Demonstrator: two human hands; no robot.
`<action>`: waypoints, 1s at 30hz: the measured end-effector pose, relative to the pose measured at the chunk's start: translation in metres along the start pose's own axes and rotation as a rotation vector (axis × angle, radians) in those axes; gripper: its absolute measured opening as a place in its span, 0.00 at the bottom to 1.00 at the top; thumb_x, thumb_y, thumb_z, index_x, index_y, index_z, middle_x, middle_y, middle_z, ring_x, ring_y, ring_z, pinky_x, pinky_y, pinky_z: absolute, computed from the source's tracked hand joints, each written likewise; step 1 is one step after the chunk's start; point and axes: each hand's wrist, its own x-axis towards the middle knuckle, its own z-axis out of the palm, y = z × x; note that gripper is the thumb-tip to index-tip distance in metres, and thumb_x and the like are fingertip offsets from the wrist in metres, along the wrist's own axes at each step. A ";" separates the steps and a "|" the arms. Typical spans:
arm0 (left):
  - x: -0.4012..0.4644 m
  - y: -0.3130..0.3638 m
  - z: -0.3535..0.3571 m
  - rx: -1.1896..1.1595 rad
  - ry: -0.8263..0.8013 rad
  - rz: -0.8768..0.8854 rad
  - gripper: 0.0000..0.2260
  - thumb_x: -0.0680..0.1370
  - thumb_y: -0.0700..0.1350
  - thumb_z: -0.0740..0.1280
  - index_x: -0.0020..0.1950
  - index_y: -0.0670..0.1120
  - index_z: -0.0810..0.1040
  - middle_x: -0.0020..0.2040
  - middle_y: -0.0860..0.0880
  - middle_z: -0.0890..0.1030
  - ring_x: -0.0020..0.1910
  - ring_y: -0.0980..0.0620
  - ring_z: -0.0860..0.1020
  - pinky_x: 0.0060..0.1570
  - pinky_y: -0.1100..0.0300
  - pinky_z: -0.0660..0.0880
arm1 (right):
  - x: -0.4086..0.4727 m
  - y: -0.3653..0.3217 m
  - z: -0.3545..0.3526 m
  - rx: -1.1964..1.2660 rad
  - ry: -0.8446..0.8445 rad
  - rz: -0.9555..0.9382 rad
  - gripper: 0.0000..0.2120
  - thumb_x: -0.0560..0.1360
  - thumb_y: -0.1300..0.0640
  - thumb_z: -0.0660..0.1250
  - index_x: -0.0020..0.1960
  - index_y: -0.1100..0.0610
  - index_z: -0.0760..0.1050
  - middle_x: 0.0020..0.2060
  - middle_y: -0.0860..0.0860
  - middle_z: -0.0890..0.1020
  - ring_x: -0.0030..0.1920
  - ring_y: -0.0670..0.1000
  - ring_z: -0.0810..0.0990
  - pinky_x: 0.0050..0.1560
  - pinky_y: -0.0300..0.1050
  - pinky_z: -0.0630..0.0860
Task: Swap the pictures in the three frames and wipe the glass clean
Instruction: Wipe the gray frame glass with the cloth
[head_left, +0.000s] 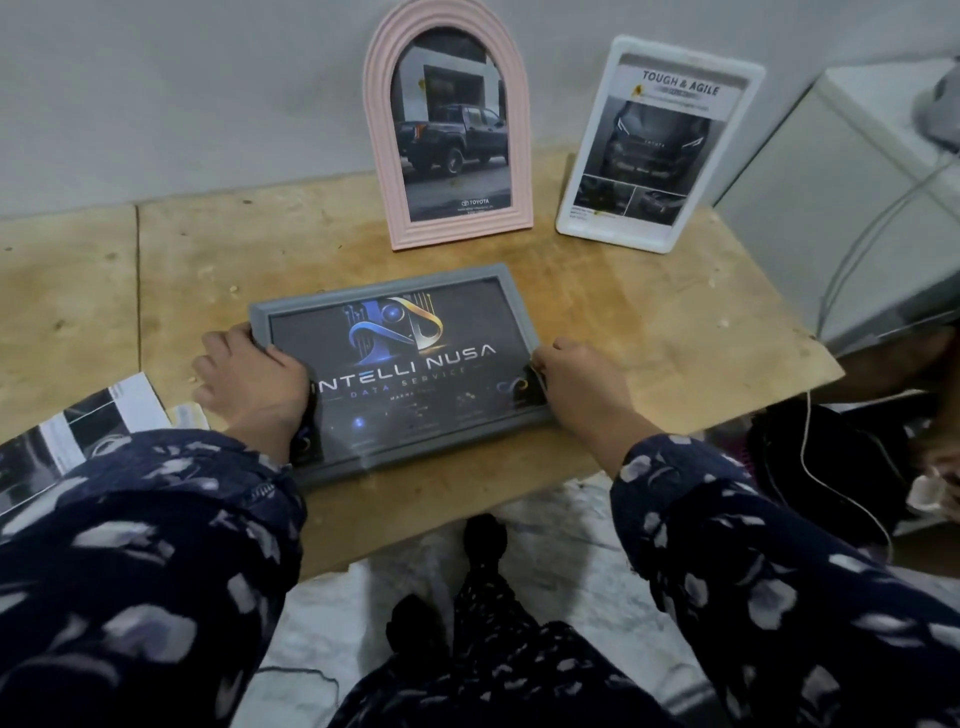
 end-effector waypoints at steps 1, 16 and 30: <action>0.000 0.000 0.000 -0.004 0.001 -0.001 0.19 0.79 0.44 0.58 0.69 0.42 0.68 0.67 0.41 0.66 0.67 0.38 0.64 0.63 0.42 0.62 | -0.003 0.000 -0.001 0.004 -0.007 0.009 0.09 0.76 0.64 0.60 0.53 0.60 0.76 0.46 0.58 0.77 0.44 0.60 0.77 0.35 0.45 0.62; -0.068 -0.019 -0.025 -0.010 -0.157 0.135 0.47 0.71 0.72 0.60 0.79 0.44 0.47 0.74 0.41 0.62 0.72 0.40 0.60 0.66 0.39 0.60 | -0.009 -0.001 -0.011 0.152 -0.128 0.173 0.12 0.76 0.66 0.58 0.54 0.59 0.77 0.49 0.59 0.79 0.45 0.59 0.76 0.40 0.46 0.67; -0.144 -0.015 -0.019 0.145 -0.149 -0.033 0.55 0.66 0.72 0.67 0.78 0.42 0.45 0.79 0.45 0.52 0.76 0.44 0.54 0.67 0.42 0.58 | -0.033 0.015 -0.002 0.320 -0.092 0.062 0.21 0.76 0.68 0.56 0.66 0.56 0.74 0.61 0.57 0.77 0.58 0.60 0.76 0.52 0.47 0.71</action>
